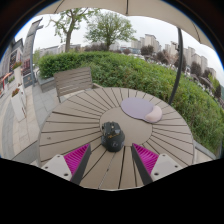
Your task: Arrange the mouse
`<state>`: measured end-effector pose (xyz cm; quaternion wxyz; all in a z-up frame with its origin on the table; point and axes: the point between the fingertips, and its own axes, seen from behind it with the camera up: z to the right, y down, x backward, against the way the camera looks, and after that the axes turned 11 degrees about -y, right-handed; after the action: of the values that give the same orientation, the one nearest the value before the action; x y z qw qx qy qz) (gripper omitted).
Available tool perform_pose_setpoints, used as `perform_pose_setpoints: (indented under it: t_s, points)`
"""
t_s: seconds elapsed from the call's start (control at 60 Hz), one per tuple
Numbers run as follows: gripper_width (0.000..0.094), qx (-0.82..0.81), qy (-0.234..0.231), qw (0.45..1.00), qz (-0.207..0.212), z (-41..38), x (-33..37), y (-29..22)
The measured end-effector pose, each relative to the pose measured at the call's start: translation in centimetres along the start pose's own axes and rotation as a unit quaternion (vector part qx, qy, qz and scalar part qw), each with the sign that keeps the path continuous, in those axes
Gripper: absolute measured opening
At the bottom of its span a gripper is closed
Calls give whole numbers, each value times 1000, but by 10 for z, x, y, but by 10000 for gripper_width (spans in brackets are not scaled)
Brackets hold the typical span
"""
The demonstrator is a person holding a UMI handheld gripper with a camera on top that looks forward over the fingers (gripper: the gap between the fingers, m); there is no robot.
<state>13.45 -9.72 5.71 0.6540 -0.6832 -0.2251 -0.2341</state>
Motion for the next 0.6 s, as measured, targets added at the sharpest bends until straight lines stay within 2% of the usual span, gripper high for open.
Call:
perform_pose_setpoints:
  t_s: [0.317, 0.6]
  points:
    - [853, -4, 10, 1000, 2, 25, -85, 1]
    - [838, -30, -9, 1000, -4, 32, -127, -2]
